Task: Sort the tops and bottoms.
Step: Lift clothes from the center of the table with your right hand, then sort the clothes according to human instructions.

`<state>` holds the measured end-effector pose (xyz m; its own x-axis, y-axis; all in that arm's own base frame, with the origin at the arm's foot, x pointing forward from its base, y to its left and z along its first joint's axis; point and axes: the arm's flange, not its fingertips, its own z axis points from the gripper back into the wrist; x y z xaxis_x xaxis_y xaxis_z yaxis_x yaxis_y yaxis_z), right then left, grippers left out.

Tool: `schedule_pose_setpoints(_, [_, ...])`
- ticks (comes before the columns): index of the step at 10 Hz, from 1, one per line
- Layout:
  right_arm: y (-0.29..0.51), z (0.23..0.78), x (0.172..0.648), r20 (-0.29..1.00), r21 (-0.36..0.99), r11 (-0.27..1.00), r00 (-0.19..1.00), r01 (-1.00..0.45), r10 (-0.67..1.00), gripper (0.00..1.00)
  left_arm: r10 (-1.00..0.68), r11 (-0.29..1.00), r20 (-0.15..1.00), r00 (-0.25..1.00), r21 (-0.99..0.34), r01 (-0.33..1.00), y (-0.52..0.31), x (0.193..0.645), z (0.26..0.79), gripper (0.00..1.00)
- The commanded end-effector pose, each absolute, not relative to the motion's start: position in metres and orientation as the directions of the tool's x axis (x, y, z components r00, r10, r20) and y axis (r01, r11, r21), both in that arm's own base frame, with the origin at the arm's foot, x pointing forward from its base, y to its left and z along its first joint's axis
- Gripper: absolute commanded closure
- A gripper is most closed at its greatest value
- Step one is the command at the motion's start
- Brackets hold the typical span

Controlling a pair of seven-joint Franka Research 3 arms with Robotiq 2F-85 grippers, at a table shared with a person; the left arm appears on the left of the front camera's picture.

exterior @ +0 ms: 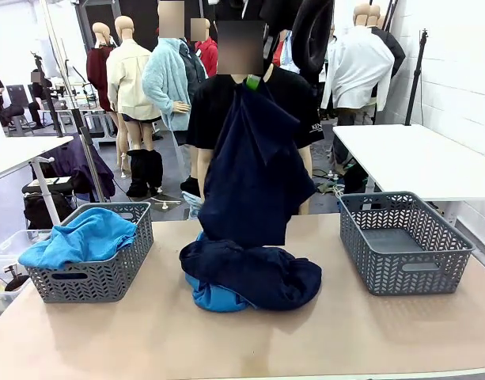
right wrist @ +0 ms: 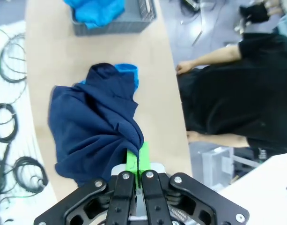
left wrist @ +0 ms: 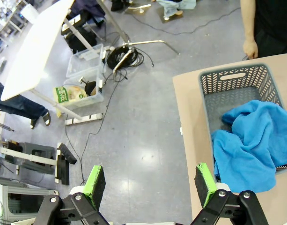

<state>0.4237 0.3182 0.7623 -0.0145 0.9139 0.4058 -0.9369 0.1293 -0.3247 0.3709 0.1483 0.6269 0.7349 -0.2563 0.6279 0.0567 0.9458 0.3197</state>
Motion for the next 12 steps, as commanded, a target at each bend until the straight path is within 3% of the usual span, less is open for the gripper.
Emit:
schedule_pose_setpoints(1, [0.320, 0.769, 0.419, 0.410, -0.341, 0.169, 0.015, -0.925, 0.912, 1.00, -0.246, 0.947, 0.629, 0.738, 0.318, 0.045, 0.147, 0.371, 0.627, 0.00])
schedule_pose_setpoints(5, [0.316, 0.803, 0.408, 0.459, -0.361, 0.184, -0.002, -0.914, 0.888, 1.00, -0.246, 0.947, 0.629, 0.738, 0.318, 0.045, 0.147, 0.371, 0.627, 0.00])
schedule_pose_setpoints(12, [0.321, 0.788, 0.412, 0.435, -0.351, 0.171, 0.001, -0.921, 0.900, 1.00, -0.246, 0.947, 0.629, 0.738, 0.318, 0.045, 0.147, 0.371, 0.627, 0.00])
